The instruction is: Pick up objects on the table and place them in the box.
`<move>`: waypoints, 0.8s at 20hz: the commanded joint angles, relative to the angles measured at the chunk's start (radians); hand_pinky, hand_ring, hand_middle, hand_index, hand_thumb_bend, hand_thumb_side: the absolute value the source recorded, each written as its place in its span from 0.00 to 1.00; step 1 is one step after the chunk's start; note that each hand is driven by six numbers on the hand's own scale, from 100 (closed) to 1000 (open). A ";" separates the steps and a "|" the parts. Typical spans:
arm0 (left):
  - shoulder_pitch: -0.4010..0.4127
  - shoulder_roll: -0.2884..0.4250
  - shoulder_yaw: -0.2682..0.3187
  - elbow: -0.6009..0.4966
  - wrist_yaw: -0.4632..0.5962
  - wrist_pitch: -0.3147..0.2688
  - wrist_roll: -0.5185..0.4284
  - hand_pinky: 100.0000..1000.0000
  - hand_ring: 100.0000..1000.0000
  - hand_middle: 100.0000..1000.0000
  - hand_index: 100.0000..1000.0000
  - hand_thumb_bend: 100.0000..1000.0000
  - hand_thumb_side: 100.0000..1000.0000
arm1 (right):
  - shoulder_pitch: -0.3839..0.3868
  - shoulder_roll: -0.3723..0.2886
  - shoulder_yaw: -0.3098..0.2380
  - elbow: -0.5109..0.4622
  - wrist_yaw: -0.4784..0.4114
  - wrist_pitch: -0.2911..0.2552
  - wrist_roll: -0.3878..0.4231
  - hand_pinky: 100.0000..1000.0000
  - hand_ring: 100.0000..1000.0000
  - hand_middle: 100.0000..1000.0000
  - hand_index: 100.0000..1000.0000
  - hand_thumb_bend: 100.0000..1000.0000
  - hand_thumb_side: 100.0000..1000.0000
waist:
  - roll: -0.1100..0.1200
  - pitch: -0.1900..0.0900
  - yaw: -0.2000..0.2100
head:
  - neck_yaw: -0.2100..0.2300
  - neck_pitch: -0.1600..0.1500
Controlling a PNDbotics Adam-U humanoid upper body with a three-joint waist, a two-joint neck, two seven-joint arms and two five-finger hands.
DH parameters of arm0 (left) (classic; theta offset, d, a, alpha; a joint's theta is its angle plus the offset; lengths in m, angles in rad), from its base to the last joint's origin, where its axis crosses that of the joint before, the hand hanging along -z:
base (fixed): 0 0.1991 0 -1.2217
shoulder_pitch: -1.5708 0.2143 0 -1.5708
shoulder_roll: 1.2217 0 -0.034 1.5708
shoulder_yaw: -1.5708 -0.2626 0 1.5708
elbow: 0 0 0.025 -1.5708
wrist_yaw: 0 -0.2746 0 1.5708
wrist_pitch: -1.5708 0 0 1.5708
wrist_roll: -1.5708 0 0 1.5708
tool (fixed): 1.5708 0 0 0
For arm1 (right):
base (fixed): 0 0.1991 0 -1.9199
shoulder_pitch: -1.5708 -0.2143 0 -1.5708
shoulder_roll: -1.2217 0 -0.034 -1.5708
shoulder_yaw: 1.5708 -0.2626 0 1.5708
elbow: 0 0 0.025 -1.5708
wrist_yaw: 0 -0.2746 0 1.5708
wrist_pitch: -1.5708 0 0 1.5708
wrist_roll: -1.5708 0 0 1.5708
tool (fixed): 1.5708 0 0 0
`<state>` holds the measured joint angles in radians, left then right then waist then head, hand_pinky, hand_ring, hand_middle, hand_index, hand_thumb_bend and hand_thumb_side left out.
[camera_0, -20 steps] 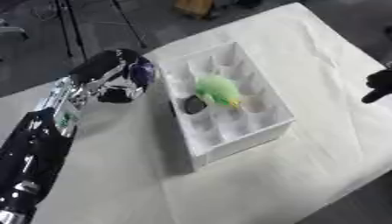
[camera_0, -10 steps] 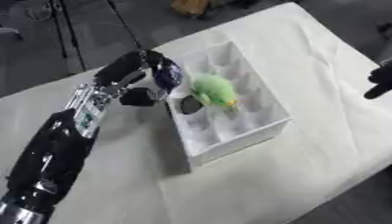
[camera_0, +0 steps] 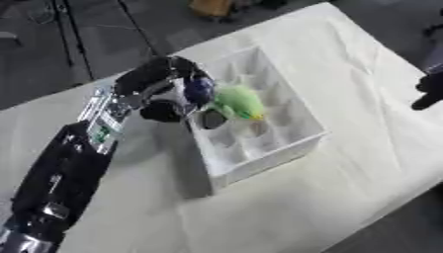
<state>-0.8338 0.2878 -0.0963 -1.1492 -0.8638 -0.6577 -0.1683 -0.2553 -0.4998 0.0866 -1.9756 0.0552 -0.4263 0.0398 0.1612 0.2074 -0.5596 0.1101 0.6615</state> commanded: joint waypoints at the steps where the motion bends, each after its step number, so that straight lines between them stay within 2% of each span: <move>1: -0.024 -0.002 -0.002 -0.021 -0.034 -0.003 0.009 0.75 0.50 0.56 0.69 0.00 0.59 | -0.015 -0.015 -0.002 -0.024 -0.015 -0.004 0.005 0.73 0.53 0.67 0.80 0.09 0.68 | -0.007 -0.027 -0.004 | 0.001 -0.011; 2: -0.023 -0.005 -0.005 -0.021 -0.048 -0.002 0.010 0.75 0.50 0.56 0.69 0.00 0.59 | -0.016 -0.015 -0.002 -0.024 -0.016 -0.004 0.006 0.73 0.53 0.67 0.80 0.09 0.68 | -0.007 -0.027 -0.006 | 0.002 -0.011; 3: -0.021 -0.007 -0.005 -0.021 -0.063 0.000 0.011 0.75 0.56 0.66 0.76 0.41 0.61 | -0.017 -0.015 -0.002 -0.024 -0.017 -0.004 0.007 0.73 0.53 0.67 0.80 0.09 0.68 | -0.007 -0.028 -0.008 | 0.001 -0.011; 4: -0.020 -0.006 -0.006 -0.024 -0.079 0.006 0.013 0.75 0.56 0.66 0.76 0.41 0.61 | -0.017 -0.014 -0.003 -0.024 -0.018 -0.003 0.007 0.73 0.53 0.67 0.80 0.09 0.68 | -0.007 -0.028 -0.008 | 0.000 -0.012; 5: -0.019 -0.007 -0.007 -0.028 -0.095 0.012 0.017 0.75 0.58 0.68 0.77 0.49 0.61 | -0.017 -0.014 -0.003 -0.024 -0.018 -0.003 0.007 0.73 0.53 0.67 0.80 0.09 0.68 | -0.007 -0.028 -0.009 | 0.000 -0.012; 6: -0.017 -0.008 -0.008 -0.030 -0.112 0.016 0.024 0.75 0.58 0.68 0.77 0.49 0.61 | -0.017 -0.014 -0.003 -0.024 -0.019 -0.003 0.008 0.73 0.53 0.67 0.80 0.09 0.68 | -0.007 -0.028 -0.009 | 0.000 -0.012; 7: -0.017 -0.005 -0.004 -0.031 -0.128 0.022 0.031 0.83 0.77 0.84 0.86 0.98 0.68 | -0.016 -0.015 -0.004 -0.024 -0.019 -0.002 0.008 0.73 0.53 0.67 0.80 0.09 0.68 | -0.006 -0.029 -0.008 | -0.002 -0.012; 8: -0.016 -0.003 -0.001 -0.033 -0.144 0.032 0.038 0.83 0.77 0.84 0.86 0.98 0.68 | -0.015 -0.015 -0.004 -0.024 -0.018 -0.002 0.008 0.73 0.53 0.67 0.80 0.09 0.68 | -0.006 -0.029 -0.007 | -0.003 -0.012; 9: -0.017 -0.002 0.002 -0.039 -0.159 0.044 0.046 0.96 0.88 0.93 0.90 1.00 0.82 | -0.015 -0.015 -0.004 -0.024 -0.018 -0.001 0.008 0.73 0.53 0.67 0.80 0.09 0.68 | -0.006 -0.029 -0.006 | -0.004 -0.012; 10: -0.017 -0.001 0.007 -0.049 -0.174 0.056 0.057 0.96 0.88 0.93 0.90 1.00 0.82 | -0.014 -0.014 -0.004 -0.024 -0.017 -0.001 0.008 0.73 0.53 0.67 0.80 0.09 0.68 | -0.006 -0.029 -0.005 | -0.004 -0.012; 11: -0.016 -0.003 0.009 -0.057 -0.188 0.066 0.071 1.00 0.90 0.94 0.90 1.00 0.88 | -0.014 -0.014 -0.005 -0.024 -0.017 0.000 0.008 0.73 0.53 0.67 0.80 0.09 0.68 | -0.006 -0.028 -0.004 | -0.005 -0.012; 16: -0.009 -0.009 0.017 -0.080 -0.173 0.074 0.145 1.00 0.90 0.95 0.90 1.00 0.92 | -0.012 -0.013 -0.006 -0.024 -0.014 0.000 0.007 0.73 0.53 0.67 0.80 0.09 0.68 | -0.009 -0.026 0.000 | -0.007 -0.012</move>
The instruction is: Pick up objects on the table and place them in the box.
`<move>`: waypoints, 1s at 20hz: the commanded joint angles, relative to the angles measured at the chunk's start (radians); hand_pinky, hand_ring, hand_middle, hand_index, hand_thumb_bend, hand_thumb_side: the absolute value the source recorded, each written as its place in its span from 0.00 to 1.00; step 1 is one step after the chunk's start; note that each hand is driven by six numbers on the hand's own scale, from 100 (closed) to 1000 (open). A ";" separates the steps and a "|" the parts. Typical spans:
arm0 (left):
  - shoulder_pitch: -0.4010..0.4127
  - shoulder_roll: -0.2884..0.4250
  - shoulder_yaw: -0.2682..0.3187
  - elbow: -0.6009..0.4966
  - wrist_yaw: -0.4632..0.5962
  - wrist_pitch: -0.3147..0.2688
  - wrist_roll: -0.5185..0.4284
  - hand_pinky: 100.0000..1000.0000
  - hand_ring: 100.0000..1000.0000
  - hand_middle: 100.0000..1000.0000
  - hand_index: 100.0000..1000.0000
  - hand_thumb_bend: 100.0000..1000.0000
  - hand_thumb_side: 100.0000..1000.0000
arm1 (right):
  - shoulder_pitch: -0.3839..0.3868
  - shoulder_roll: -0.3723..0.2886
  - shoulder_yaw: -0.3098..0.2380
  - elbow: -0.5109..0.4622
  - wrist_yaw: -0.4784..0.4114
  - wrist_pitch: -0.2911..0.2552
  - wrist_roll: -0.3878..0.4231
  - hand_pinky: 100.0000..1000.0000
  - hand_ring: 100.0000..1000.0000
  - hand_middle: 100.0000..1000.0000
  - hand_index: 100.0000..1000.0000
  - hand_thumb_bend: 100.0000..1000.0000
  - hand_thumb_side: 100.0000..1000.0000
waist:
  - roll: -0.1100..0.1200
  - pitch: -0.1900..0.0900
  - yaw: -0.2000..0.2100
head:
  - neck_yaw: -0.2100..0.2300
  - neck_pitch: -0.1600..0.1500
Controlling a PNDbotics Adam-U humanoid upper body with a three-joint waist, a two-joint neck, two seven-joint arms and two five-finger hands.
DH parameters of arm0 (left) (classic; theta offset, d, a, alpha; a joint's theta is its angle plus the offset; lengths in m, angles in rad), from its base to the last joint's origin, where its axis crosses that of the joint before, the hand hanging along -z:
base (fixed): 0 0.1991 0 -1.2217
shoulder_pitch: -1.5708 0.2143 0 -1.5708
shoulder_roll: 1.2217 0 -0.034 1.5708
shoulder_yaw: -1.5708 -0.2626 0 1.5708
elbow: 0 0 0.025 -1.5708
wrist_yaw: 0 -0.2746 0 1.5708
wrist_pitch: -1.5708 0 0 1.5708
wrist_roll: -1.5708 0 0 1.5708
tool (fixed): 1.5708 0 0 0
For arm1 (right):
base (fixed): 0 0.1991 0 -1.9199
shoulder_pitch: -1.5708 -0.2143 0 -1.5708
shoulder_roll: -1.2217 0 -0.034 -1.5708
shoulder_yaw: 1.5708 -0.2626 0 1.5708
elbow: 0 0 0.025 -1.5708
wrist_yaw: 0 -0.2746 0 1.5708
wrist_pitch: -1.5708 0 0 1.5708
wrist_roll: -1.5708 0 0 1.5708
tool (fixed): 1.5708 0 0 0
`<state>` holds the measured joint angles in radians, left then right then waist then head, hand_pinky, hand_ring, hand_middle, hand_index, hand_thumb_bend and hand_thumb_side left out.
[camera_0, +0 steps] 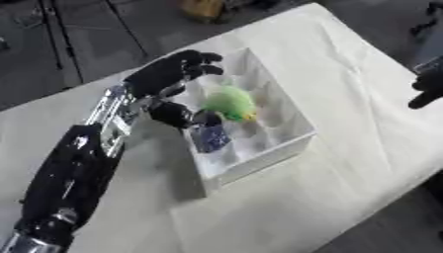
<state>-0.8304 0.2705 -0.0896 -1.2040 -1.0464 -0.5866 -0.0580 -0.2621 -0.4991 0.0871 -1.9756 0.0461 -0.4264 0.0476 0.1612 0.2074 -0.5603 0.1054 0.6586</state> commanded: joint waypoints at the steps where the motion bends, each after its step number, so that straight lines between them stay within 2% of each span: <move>1: -0.012 0.009 0.009 -0.024 0.014 0.003 0.050 1.00 0.89 0.94 0.90 1.00 0.91 | -0.005 -0.013 -0.006 -0.024 -0.004 0.000 -0.001 0.73 0.53 0.67 0.80 0.09 0.68 | -0.009 -0.026 0.001 | -0.003 -0.009; 2: -0.008 0.009 0.017 -0.026 0.023 0.008 0.065 1.00 0.88 0.93 0.88 1.00 0.89 | -0.003 -0.012 -0.008 -0.024 -0.003 0.000 -0.002 0.73 0.53 0.67 0.80 0.09 0.68 | -0.010 -0.025 0.004 | -0.005 -0.010; 3: -0.002 0.012 0.025 -0.028 0.035 0.013 0.080 1.00 0.86 0.92 0.87 0.97 0.93 | -0.002 -0.012 -0.009 -0.024 -0.002 0.001 -0.003 0.73 0.53 0.67 0.80 0.09 0.68 | -0.011 -0.024 0.007 | -0.006 -0.011; 4: 0.007 0.015 0.031 -0.033 0.049 0.018 0.096 1.00 0.86 0.92 0.87 0.97 0.93 | 0.000 -0.012 -0.011 -0.024 -0.001 0.002 -0.005 0.73 0.53 0.67 0.80 0.09 0.68 | -0.011 -0.024 0.010 | -0.007 -0.012; 5: 0.015 0.019 0.032 -0.036 0.063 0.021 0.111 1.00 0.86 0.92 0.87 0.86 0.95 | 0.001 -0.011 -0.012 -0.024 0.001 0.004 -0.006 0.73 0.53 0.67 0.80 0.09 0.68 | -0.011 -0.023 0.013 | -0.008 -0.013; 6: 0.028 0.029 0.038 -0.035 0.077 0.026 0.126 1.00 0.85 0.92 0.87 0.64 1.00 | 0.006 -0.012 -0.015 -0.024 0.003 0.007 -0.008 0.73 0.53 0.67 0.80 0.09 0.68 | -0.011 -0.022 0.024 | -0.015 -0.014; 7: 0.047 0.038 0.042 -0.039 0.092 0.030 0.140 1.00 0.85 0.92 0.87 0.56 1.00 | 0.011 -0.012 -0.018 -0.024 0.007 0.010 -0.011 0.73 0.53 0.67 0.80 0.09 0.68 | -0.011 -0.022 0.032 | -0.020 -0.014; 9: 0.091 0.050 0.059 -0.050 0.121 0.045 0.170 1.00 0.83 0.91 0.86 0.47 1.00 | 0.019 -0.010 -0.023 -0.024 0.013 0.016 -0.016 0.73 0.53 0.67 0.80 0.09 0.68 | -0.012 -0.022 0.052 | -0.030 -0.012; 11: 0.137 0.050 0.083 -0.081 0.149 0.066 0.198 1.00 0.82 0.90 0.85 0.42 1.00 | 0.022 -0.008 -0.026 -0.024 0.019 0.023 -0.021 0.73 0.53 0.67 0.80 0.09 0.68 | -0.013 -0.021 0.068 | -0.039 -0.011; 14: 0.207 0.034 0.130 -0.148 0.194 0.099 0.242 1.00 0.79 0.88 0.83 0.41 1.00 | 0.039 -0.004 -0.034 -0.024 0.027 0.038 -0.030 0.73 0.53 0.67 0.80 0.08 0.68 | -0.020 -0.022 0.097 | -0.055 -0.005; 15: 0.231 0.025 0.152 -0.171 0.209 0.113 0.258 1.00 0.79 0.89 0.84 0.41 1.00 | 0.047 -0.003 -0.039 -0.024 0.031 0.044 -0.035 0.73 0.53 0.67 0.80 0.05 0.61 | -0.022 -0.023 0.112 | -0.062 0.000; 16: 0.256 0.022 0.176 -0.191 0.224 0.128 0.273 1.00 0.79 0.87 0.83 0.41 1.00 | 0.057 -0.003 -0.043 -0.024 0.035 0.052 -0.040 0.73 0.52 0.67 0.80 0.08 0.68 | -0.024 -0.025 0.131 | -0.064 0.005; 19: 0.330 0.025 0.248 -0.260 0.270 0.173 0.318 1.00 0.79 0.88 0.83 0.40 1.00 | 0.076 -0.001 -0.051 -0.024 0.040 0.077 -0.052 0.73 0.52 0.66 0.80 0.08 0.67 | -0.028 -0.029 0.175 | -0.068 0.018; 20: 0.355 0.022 0.273 -0.284 0.285 0.188 0.334 1.00 0.79 0.87 0.83 0.37 1.00 | 0.082 0.000 -0.054 -0.024 0.041 0.087 -0.057 0.73 0.52 0.66 0.80 0.08 0.67 | -0.027 -0.028 0.191 | -0.069 0.020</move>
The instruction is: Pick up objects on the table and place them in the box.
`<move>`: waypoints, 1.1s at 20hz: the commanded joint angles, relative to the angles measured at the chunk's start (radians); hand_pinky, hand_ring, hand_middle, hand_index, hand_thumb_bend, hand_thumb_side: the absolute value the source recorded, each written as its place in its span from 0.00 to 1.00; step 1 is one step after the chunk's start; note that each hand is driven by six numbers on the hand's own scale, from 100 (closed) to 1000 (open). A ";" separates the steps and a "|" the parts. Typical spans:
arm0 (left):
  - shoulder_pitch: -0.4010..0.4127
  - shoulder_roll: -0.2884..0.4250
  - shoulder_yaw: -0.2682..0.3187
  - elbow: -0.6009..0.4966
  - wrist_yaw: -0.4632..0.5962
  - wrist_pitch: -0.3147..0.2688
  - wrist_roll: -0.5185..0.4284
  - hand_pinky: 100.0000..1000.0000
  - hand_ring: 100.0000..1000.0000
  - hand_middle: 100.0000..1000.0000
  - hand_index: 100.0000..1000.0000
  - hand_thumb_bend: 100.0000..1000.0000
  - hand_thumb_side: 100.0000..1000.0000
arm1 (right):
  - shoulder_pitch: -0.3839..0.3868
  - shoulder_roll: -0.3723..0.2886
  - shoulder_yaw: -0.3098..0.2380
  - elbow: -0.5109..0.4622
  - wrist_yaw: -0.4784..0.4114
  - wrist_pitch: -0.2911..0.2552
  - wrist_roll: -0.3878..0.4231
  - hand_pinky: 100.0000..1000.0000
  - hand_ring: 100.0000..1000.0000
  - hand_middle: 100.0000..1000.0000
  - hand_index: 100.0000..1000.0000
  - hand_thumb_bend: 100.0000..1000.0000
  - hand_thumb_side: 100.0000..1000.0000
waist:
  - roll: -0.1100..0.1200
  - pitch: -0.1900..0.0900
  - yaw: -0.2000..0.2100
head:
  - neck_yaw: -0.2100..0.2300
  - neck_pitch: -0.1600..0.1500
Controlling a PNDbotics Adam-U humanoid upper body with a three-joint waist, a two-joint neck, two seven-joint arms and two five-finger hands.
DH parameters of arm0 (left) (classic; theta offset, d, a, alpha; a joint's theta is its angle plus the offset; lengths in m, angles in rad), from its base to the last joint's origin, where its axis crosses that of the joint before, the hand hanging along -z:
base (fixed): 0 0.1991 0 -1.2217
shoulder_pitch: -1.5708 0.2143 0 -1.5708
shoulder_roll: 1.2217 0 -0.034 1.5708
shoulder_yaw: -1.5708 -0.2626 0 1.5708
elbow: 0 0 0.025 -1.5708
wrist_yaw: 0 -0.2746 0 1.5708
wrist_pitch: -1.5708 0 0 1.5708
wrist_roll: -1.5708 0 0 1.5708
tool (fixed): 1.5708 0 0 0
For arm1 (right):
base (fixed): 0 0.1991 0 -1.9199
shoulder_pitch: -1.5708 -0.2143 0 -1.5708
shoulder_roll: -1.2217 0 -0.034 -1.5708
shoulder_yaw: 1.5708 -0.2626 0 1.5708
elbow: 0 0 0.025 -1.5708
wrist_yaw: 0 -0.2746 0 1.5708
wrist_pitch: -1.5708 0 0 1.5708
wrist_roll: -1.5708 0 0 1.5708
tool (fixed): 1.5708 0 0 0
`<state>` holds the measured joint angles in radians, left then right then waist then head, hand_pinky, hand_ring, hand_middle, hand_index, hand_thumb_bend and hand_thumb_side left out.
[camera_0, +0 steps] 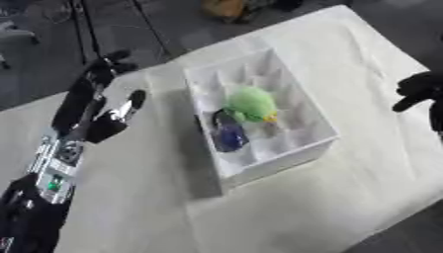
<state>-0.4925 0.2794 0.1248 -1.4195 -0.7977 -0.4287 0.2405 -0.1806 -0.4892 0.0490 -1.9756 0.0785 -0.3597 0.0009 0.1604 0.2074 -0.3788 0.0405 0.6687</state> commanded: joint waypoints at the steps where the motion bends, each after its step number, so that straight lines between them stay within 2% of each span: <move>1: 0.043 0.010 0.085 -0.095 0.052 0.046 0.051 1.00 0.79 0.87 0.82 0.36 1.00 | 0.005 -0.009 -0.019 -0.024 0.011 0.028 -0.013 0.73 0.52 0.66 0.80 0.08 0.67 | -0.025 -0.028 0.022 | -0.005 0.012; 5: 0.147 -0.016 0.186 -0.158 0.116 0.110 0.115 1.00 0.78 0.87 0.82 0.32 1.00 | 0.018 -0.006 -0.027 -0.024 0.026 0.043 -0.025 0.73 0.52 0.66 0.80 0.08 0.67 | -0.029 -0.020 0.062 | -0.006 0.020; 7: 0.196 -0.032 0.207 -0.193 0.147 0.141 0.146 1.00 0.78 0.87 0.82 0.32 1.00 | 0.021 -0.002 -0.027 -0.024 0.030 0.045 -0.027 0.73 0.51 0.66 0.80 0.08 0.67 | -0.032 -0.020 0.068 | 0.009 0.025; 10: 0.268 -0.046 0.185 -0.264 0.194 0.188 0.193 1.00 0.77 0.86 0.82 0.29 1.00 | 0.028 0.007 -0.024 -0.024 0.033 0.049 -0.027 0.73 0.51 0.66 0.80 0.08 0.67 | -0.043 -0.021 0.071 | 0.023 0.029; 14: 0.315 -0.046 0.136 -0.352 0.254 0.241 0.252 1.00 0.76 0.85 0.81 0.28 1.00 | 0.029 0.009 -0.024 -0.024 0.035 0.046 -0.027 0.73 0.51 0.66 0.80 0.08 0.67 | -0.048 -0.017 0.073 | 0.038 0.028; 17: 0.338 -0.051 0.115 -0.375 0.302 0.244 0.265 1.00 0.76 0.84 0.81 0.27 1.00 | 0.031 0.015 -0.023 -0.024 0.038 0.048 -0.026 0.73 0.51 0.66 0.80 0.08 0.67 | -0.051 -0.015 0.076 | 0.041 0.022; 22: 0.353 -0.058 0.117 -0.394 0.384 0.228 0.235 1.00 0.75 0.83 0.81 0.27 1.00 | 0.034 0.018 -0.023 -0.024 0.042 0.050 -0.026 0.73 0.51 0.66 0.80 0.08 0.67 | -0.049 -0.013 0.077 | 0.036 0.019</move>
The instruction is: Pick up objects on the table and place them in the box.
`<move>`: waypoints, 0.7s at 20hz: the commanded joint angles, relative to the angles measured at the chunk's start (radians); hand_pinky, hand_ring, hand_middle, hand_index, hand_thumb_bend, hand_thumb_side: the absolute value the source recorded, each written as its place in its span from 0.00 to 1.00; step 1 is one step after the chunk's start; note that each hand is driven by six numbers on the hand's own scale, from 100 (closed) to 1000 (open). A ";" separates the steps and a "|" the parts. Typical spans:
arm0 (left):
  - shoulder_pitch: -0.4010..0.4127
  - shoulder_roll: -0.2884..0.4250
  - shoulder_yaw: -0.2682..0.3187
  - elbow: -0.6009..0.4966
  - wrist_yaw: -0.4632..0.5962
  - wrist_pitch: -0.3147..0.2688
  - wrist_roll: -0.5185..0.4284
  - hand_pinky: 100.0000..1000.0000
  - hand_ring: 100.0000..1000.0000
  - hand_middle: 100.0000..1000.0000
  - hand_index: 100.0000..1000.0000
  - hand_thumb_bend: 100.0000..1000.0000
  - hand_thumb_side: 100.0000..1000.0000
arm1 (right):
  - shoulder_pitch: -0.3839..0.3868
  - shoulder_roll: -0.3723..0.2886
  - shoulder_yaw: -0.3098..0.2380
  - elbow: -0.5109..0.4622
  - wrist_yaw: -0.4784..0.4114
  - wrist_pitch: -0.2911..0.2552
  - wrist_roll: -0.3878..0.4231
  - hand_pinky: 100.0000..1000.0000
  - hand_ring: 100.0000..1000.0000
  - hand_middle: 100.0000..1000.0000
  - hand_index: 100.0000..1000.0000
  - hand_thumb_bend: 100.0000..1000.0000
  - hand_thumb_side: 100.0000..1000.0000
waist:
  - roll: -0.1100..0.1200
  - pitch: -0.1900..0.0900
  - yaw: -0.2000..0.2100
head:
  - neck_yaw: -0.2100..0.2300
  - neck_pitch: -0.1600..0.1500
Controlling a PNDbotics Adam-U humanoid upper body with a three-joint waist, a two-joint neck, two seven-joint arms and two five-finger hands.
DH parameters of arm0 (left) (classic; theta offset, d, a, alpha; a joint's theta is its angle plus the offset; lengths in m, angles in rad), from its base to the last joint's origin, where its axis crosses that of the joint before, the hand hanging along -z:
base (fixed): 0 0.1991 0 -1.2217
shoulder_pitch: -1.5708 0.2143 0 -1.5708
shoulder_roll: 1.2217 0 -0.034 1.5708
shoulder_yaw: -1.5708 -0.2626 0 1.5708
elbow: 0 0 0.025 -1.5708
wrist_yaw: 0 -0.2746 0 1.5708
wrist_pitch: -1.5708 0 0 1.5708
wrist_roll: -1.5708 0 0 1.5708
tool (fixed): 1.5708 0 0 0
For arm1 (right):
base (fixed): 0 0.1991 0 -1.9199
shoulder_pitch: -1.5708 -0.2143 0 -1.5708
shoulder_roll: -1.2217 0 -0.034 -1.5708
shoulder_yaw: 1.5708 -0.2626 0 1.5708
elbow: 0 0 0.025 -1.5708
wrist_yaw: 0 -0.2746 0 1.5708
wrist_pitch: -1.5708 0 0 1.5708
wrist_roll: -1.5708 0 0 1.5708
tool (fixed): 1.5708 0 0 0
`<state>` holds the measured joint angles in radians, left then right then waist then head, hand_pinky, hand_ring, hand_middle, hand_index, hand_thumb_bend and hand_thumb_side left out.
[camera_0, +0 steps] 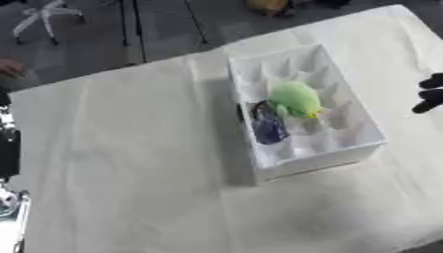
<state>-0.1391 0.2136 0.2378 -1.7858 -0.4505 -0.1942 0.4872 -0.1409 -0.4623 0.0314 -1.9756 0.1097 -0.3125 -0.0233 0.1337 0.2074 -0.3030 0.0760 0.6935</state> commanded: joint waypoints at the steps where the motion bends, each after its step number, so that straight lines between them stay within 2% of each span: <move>1: 0.001 0.009 0.007 -0.031 0.053 -0.009 -0.018 1.00 0.75 0.83 0.81 0.27 1.00 | -0.005 -0.009 -0.006 -0.024 0.011 0.003 -0.002 0.73 0.51 0.66 0.80 0.08 0.67 | -0.023 -0.013 0.001 | 0.000 -0.007; 5: 0.014 0.006 0.017 -0.052 0.120 -0.020 -0.043 1.00 0.75 0.83 0.80 0.28 1.00 | -0.007 -0.011 -0.006 -0.024 0.011 0.000 -0.003 0.73 0.51 0.66 0.80 0.08 0.67 | -0.023 -0.014 0.001 | -0.017 -0.013; 8: 0.021 0.007 0.026 -0.062 0.170 -0.025 -0.066 1.00 0.75 0.83 0.80 0.27 1.00 | -0.005 -0.011 -0.007 -0.024 0.010 0.001 -0.005 0.72 0.51 0.66 0.80 0.03 0.66 | -0.024 -0.015 0.005 | -0.016 -0.019; 14: 0.028 0.015 0.046 -0.077 0.293 -0.042 -0.112 1.00 0.75 0.82 0.80 0.28 1.00 | -0.002 -0.010 -0.008 -0.024 0.010 0.004 -0.005 0.72 0.51 0.66 0.80 0.03 0.66 | -0.022 -0.020 0.007 | -0.016 -0.024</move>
<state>-0.1107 0.2092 0.2701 -1.8405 -0.1842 -0.2319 0.3858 -0.1397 -0.4619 0.0313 -1.9756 0.1139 -0.3108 -0.0242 0.1337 0.2074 -0.2982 0.0610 0.6811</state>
